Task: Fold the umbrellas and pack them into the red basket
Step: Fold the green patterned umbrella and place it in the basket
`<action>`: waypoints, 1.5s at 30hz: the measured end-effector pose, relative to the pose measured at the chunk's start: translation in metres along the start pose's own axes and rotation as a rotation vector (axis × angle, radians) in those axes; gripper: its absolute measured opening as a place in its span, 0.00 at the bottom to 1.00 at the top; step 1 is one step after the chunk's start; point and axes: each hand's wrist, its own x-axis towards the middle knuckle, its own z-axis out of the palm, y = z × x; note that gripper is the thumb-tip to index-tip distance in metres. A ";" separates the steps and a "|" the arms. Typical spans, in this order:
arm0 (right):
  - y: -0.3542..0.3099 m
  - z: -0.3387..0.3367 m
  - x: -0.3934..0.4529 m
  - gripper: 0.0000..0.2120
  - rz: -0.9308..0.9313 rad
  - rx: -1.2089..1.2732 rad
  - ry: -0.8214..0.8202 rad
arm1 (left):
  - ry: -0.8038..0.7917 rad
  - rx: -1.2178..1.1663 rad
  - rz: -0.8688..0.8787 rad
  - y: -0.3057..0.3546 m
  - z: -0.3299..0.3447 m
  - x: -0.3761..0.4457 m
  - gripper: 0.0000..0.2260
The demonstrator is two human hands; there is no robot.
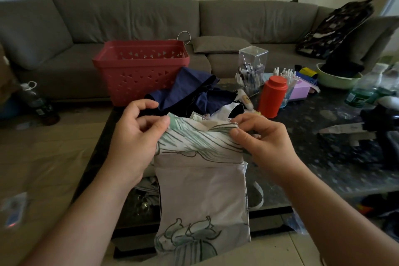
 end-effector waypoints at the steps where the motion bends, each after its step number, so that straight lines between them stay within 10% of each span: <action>1: 0.001 0.000 0.000 0.08 0.007 0.024 0.009 | 0.021 -0.018 0.024 0.001 0.001 -0.001 0.12; 7: 0.001 0.006 -0.005 0.04 0.109 0.201 0.092 | 0.024 -0.287 0.011 0.000 0.007 -0.005 0.08; 12: -0.005 0.004 -0.003 0.02 0.068 0.201 0.106 | -0.137 0.056 0.129 0.002 -0.011 -0.001 0.18; 24: -0.003 -0.002 0.001 0.24 0.102 0.014 -0.018 | -0.187 -0.067 0.110 -0.004 -0.014 0.013 0.09; 30: -0.006 0.007 0.003 0.02 0.066 -0.028 0.011 | -0.265 -0.040 0.063 -0.012 -0.004 0.011 0.13; 37: 0.002 0.019 0.002 0.03 -0.055 -0.164 -0.041 | -0.104 0.087 0.271 -0.020 0.007 0.010 0.08; 45: 0.008 0.024 0.010 0.08 -0.029 -0.187 0.072 | -0.314 0.080 -0.064 -0.021 -0.001 0.007 0.23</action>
